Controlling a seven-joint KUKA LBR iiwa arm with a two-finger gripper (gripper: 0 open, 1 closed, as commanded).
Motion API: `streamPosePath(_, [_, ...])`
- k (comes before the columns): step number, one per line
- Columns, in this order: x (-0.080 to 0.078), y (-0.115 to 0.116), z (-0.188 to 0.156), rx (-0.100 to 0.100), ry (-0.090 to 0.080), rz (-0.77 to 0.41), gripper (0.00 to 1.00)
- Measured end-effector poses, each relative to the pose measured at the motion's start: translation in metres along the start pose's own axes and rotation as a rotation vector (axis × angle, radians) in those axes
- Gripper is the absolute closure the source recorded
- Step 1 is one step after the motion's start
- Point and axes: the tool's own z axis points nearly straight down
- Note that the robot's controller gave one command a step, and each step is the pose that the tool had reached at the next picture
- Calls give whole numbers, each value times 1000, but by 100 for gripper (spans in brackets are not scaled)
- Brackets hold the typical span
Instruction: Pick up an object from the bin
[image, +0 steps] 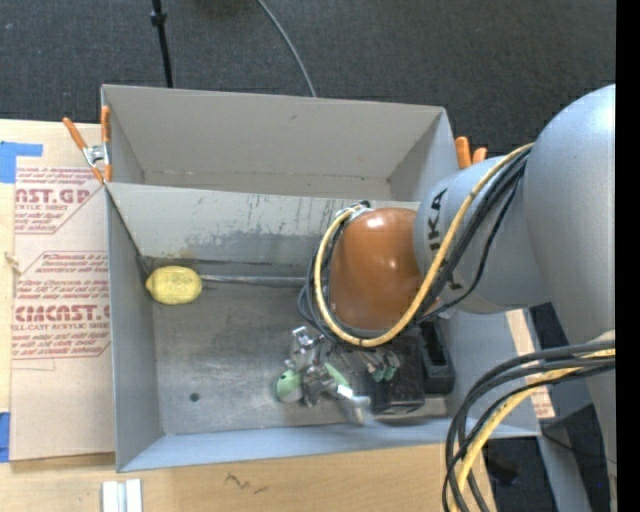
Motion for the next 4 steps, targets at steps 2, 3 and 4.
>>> streamPosePath(2, [2,2,1,-4,6,-1,0])
streamPosePath(3, [11,-32,1,-7,-6,-56,0])
streamPosePath(4, [3,-52,-4,-4,3,-210,100])
